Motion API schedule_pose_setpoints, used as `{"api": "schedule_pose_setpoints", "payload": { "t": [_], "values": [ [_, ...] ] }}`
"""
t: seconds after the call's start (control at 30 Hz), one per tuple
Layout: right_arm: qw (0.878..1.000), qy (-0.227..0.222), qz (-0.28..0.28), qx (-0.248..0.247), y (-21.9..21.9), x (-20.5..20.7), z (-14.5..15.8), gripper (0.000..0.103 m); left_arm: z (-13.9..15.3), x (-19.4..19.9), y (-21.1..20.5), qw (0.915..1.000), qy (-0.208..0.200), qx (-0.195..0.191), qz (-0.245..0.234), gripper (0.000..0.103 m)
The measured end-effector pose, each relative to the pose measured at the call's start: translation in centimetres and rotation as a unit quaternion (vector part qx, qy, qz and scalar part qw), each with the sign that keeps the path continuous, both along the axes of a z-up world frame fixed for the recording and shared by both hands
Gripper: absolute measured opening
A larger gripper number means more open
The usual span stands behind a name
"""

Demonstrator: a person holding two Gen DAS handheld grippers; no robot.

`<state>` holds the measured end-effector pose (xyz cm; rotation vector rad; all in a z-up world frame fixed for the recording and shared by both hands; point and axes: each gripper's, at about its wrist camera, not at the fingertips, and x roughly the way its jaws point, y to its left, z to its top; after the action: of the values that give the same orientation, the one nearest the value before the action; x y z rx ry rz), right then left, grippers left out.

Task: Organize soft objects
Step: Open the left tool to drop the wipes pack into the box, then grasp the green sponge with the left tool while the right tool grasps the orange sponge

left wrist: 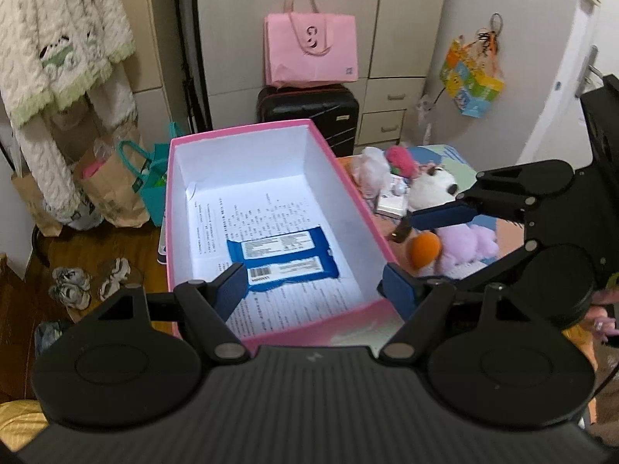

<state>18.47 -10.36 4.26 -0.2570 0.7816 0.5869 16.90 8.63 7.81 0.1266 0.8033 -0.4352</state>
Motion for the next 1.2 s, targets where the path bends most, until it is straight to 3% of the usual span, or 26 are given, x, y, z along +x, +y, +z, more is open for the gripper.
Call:
{"api": "schedule_pose_setpoints", "payload": {
  "t": [0.53, 0.87, 0.97, 1.2],
  "values": [
    [0.996, -0.048, -0.06, 0.051, -10.4, -6.4, 0.4, 0.072, -0.7, -8.4, -5.3, 0.995, -0.041, 0.016, -0.09, 0.08],
    [0.991, -0.077, -0.071, 0.086, -14.0, -6.8, -2.9, 0.073, -4.7, -10.2, -10.0, 0.9875, -0.03, 0.008, -0.155, 0.08],
    [0.992, -0.086, -0.065, 0.067, -14.3, -6.6, -4.5, 0.075, -6.5, -9.8, -11.1, 0.9855, -0.031, 0.006, -0.167, 0.08],
    [0.993, -0.083, -0.055, 0.07, -15.4, -4.9, -7.8, 0.075, -10.7, -9.1, -14.0, 0.9813, -0.094, 0.063, -0.156, 0.08]
  ]
}}
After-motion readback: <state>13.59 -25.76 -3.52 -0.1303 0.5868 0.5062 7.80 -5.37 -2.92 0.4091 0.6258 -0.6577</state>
